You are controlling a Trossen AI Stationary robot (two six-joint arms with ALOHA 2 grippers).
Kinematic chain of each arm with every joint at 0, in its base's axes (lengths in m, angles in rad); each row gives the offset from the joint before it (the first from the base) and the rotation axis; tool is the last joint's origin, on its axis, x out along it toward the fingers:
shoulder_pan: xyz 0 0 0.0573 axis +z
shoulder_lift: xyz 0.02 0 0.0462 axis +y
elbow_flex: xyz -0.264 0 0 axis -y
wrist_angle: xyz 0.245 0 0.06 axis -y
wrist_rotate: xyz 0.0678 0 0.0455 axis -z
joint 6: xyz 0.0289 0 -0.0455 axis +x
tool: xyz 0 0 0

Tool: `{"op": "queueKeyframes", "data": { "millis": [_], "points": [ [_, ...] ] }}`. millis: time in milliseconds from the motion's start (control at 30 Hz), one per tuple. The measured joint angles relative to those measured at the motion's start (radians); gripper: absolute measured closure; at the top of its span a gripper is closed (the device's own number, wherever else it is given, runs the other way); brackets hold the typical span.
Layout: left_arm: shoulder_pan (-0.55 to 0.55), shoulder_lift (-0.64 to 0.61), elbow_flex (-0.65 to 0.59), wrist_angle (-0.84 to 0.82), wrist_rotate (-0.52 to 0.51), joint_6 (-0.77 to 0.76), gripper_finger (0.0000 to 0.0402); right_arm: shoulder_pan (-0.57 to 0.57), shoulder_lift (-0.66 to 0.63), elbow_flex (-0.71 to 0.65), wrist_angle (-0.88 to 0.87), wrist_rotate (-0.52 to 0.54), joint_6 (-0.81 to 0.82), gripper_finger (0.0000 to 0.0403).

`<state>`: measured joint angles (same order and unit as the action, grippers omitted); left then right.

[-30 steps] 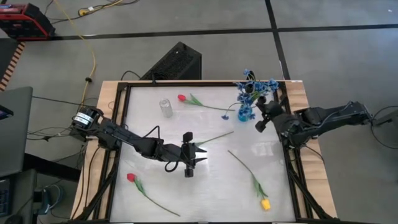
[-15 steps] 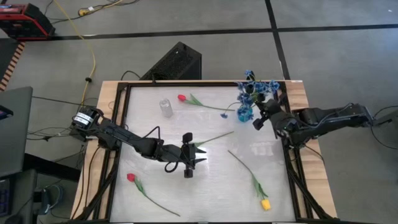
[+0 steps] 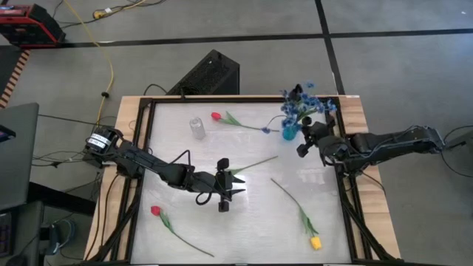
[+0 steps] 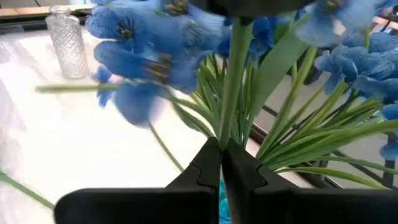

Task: Sort flowers into vase by color
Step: Put the black flower to the blue vase, then put the bottom yellow flower into the transparent vase

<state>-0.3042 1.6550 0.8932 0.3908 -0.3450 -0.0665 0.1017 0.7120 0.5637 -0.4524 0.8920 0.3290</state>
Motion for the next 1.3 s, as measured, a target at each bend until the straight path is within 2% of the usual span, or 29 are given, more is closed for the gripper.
{"op": "queueKeyframes", "data": {
  "millis": [133,267,600,733,933,1133,1300],
  "points": [
    [0.0,0.0,0.0,0.0,0.0,-0.006,0.0286,0.0,-0.004,0.026,-0.018,-0.056,-0.029,0.0344],
    [-0.001,0.0,0.0,0.0,0.0,-0.006,0.0286,0.0,-0.007,0.072,-0.038,-0.138,-0.038,0.0304],
    [-0.015,0.0,0.0,-0.006,0.0,-0.007,0.0286,0.0,-0.006,0.271,-0.379,-0.195,0.044,0.0199],
    [-0.015,0.0,0.0,-0.009,0.0,-0.007,0.0286,0.0,-0.006,0.331,-0.49,-0.288,0.049,0.0171],
    [-0.015,0.0,0.0,-0.021,0.006,-0.008,0.0286,0.0,-0.006,0.39,-0.6,-0.486,0.05,0.0159],
    [-0.015,0.0,0.0,-0.046,0.052,-0.045,0.0286,0.032,-0.002,0.396,-0.645,-0.771,0.164,0.0163],
    [-0.016,0.0,0.0,-0.042,0.052,-0.058,0.0286,0.153,0.008,0.348,-0.648,-0.787,0.229,0.0164]
  ]
}}
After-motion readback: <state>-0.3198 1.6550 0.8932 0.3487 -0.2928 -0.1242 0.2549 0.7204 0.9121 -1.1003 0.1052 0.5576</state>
